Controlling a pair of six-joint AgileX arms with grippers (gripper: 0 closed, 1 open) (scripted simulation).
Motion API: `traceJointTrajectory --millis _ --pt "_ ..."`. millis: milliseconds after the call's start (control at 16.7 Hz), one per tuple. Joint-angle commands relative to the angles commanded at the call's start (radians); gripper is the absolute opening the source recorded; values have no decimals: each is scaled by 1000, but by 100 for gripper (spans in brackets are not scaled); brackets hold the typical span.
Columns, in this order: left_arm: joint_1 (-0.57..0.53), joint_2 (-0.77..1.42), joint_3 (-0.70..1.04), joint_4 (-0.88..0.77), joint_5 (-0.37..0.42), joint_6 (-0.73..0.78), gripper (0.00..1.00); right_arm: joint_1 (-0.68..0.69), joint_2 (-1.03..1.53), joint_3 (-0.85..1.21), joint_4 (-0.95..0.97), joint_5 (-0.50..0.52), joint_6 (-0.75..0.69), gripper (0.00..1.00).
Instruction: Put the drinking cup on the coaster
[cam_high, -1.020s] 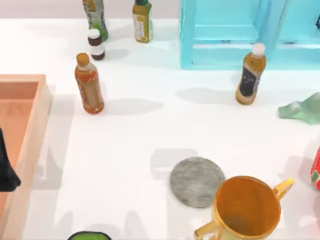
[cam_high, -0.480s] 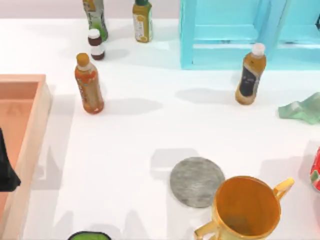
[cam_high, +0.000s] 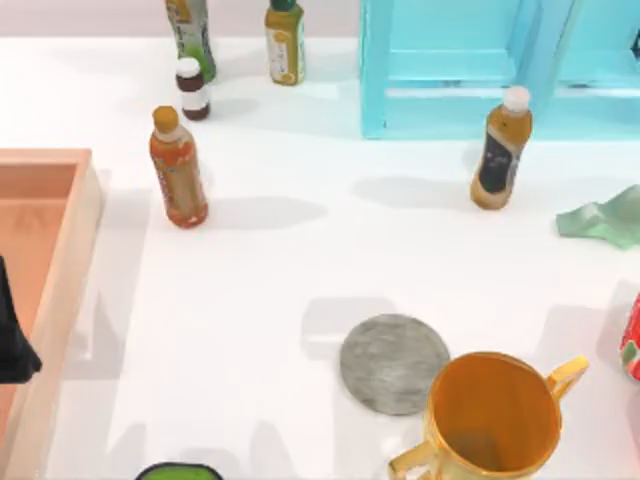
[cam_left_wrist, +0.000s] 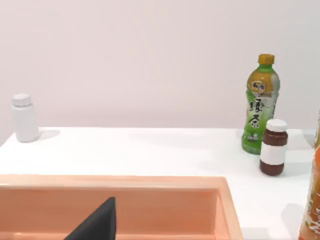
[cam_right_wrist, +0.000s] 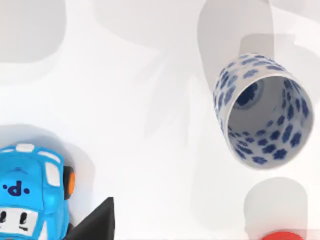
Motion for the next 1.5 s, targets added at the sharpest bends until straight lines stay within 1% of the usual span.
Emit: traceJointTrajectory --millis 120,240,600,720,960,1500 --pt "0 0 0 0 0 0 100 -1 6 -14 15 0 1 100" --pt "0 0 0 0 0 0 100 -1 23 -58 72 -1 3 100" --pt "0 0 0 0 0 0 100 -1 102 -249 356 0 5 100" --pt "0 0 0 0 0 0 100 -1 115 -280 392 0 4 100" --pt "0 0 0 0 0 0 100 -1 115 -282 394 0 4 100" --pt "0 0 0 0 0 0 100 -1 115 -282 394 0 4 32"
